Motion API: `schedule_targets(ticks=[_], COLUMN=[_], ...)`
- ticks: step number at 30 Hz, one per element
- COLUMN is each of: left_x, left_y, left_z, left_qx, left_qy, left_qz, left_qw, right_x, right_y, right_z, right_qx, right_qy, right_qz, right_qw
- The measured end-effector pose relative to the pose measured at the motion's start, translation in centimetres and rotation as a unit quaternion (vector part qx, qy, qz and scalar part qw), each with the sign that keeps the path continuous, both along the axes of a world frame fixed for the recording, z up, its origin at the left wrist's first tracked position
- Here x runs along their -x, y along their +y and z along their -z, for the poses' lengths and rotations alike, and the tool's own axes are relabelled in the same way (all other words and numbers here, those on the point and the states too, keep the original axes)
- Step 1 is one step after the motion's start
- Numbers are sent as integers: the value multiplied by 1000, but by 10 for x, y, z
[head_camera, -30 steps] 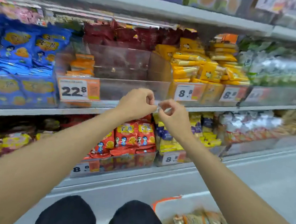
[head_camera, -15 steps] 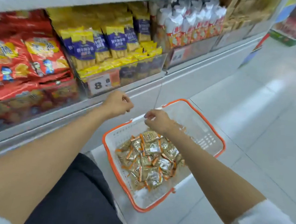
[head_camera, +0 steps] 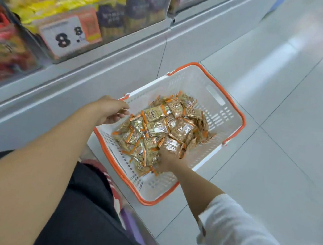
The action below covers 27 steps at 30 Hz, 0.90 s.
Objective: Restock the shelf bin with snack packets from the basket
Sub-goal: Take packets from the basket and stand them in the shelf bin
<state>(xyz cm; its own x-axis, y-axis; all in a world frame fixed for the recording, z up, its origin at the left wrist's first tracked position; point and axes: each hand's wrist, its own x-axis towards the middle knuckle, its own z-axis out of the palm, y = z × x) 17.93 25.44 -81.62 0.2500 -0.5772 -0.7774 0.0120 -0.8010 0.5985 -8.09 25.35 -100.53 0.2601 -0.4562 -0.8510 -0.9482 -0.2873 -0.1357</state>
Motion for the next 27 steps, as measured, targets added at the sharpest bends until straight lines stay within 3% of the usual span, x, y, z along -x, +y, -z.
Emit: schedule_targets(ticks=[7,11,14,17,19,23,25,27], left_x=[13,12,9,10,9,16,15,9], left_y=[-1,1,5,10,13,23,25,27], left_z=[-7,-9,-12,-17,-22,-49,-65,-83], left_qx=[0,6,12,29,45,75,145,204], left_qy=[18,16,2,-47,-103,-122,-105,-94], left_qz=[18,15,20,57,133,288,233,124], left_qw=[1000,1000,1000,997,985,947,956,967], right_x=[-3,-15,-28,-41,-50,-77,-88,-98], right_y=[28,21,14,-6,-24,-51,-61,-66], right_z=[-4,-1,-24,-66,-104,-185,-221,-256], right_qx=[95,112,73,63,43,-81,-163,-205], right_qy=[66,-14,-104,-219,-300,-390,-439,-481], right_qz=[-121,-32,130,282,337,431,452,438], right_qw=[986,993,983,932,891,809,759,731])
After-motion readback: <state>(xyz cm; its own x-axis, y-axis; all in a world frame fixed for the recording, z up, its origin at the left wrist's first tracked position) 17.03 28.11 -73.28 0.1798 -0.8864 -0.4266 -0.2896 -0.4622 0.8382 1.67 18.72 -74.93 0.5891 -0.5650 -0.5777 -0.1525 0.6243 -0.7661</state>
